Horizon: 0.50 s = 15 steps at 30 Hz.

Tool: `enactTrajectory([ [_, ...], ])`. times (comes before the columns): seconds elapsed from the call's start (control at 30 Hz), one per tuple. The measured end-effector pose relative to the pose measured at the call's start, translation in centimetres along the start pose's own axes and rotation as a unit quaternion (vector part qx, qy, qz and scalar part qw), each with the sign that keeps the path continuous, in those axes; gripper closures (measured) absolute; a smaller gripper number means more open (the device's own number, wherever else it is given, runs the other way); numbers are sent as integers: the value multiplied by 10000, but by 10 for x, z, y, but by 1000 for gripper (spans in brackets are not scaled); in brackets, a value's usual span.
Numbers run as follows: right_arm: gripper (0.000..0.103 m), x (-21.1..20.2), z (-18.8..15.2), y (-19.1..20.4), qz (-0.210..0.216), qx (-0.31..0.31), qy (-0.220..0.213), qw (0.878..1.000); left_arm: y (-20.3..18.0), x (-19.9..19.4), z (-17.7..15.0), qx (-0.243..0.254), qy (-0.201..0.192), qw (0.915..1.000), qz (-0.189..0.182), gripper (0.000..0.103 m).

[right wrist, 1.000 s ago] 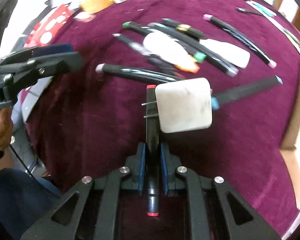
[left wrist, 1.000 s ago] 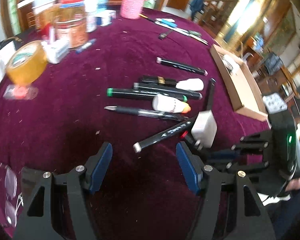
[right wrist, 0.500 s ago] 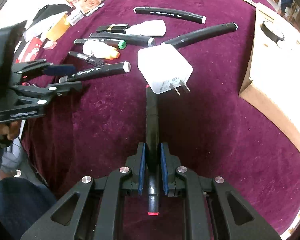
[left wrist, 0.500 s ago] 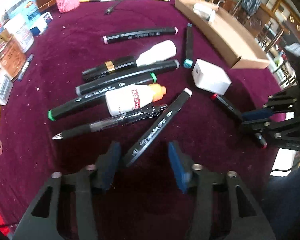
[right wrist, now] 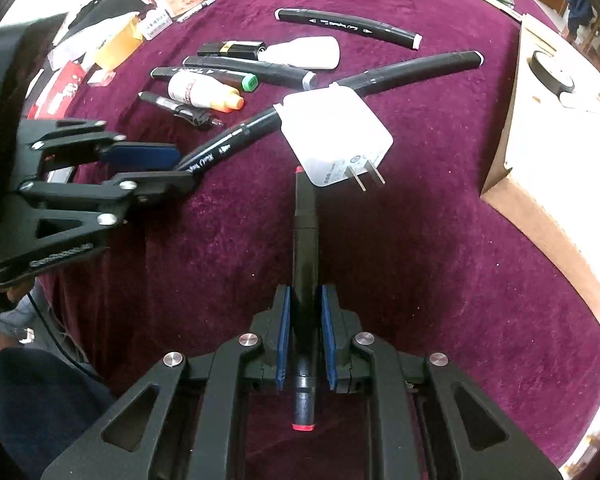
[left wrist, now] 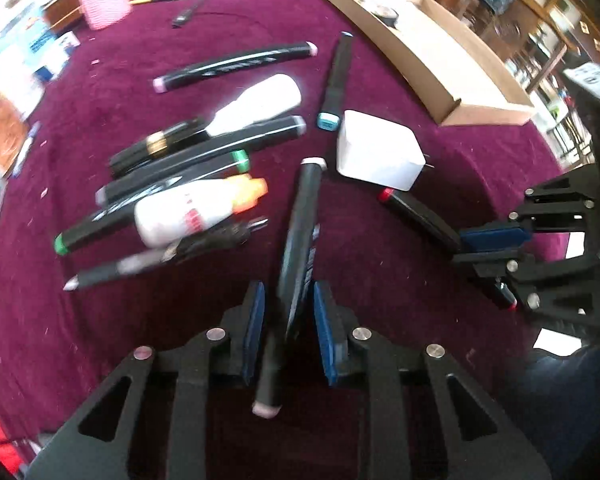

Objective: Organize rigid objects
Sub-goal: 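Grasp a red-capped black marker with the right tool while the left tool grasps a white-capped black marker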

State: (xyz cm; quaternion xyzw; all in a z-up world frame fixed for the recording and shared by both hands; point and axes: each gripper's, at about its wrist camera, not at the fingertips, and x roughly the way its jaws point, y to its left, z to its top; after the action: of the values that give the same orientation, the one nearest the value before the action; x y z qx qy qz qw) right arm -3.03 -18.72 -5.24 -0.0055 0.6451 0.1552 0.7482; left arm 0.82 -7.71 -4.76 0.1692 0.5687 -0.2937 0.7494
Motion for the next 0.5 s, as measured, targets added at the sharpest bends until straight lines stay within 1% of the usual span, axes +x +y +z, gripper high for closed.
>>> enactTrajectory([
  [0.13, 89, 1, 1, 2, 17, -13, -23, 10000, -10, 3, 5, 298, -92, 9990, 327, 80],
  [0.2, 90, 0, 0, 1, 21, -20, -28, 10000, -11, 2, 3, 253, -186, 9989, 357, 81],
  [0.23, 90, 0, 0, 0, 32, -1, -32, 10000, -14, 2, 3, 215, -230, 9989, 361, 89],
  [0.27, 90, 0, 0, 1, 34, 2, -35, 10000, -15, 0, 0, 180, -251, 9989, 356, 91],
  [0.37, 90, -1, -2, 0, 17, 6, -94, 10000, -11, -5, -12, -116, -283, 9993, 207, 91],
  [0.4, 90, -2, -4, 0, 12, -42, -107, 9999, -11, -7, -12, -197, -321, 9991, 169, 91],
  [0.5, 90, -10, -6, 3, 181, -81, -259, 9995, -2, -20, -11, -442, -573, 9974, -21, 91],
])
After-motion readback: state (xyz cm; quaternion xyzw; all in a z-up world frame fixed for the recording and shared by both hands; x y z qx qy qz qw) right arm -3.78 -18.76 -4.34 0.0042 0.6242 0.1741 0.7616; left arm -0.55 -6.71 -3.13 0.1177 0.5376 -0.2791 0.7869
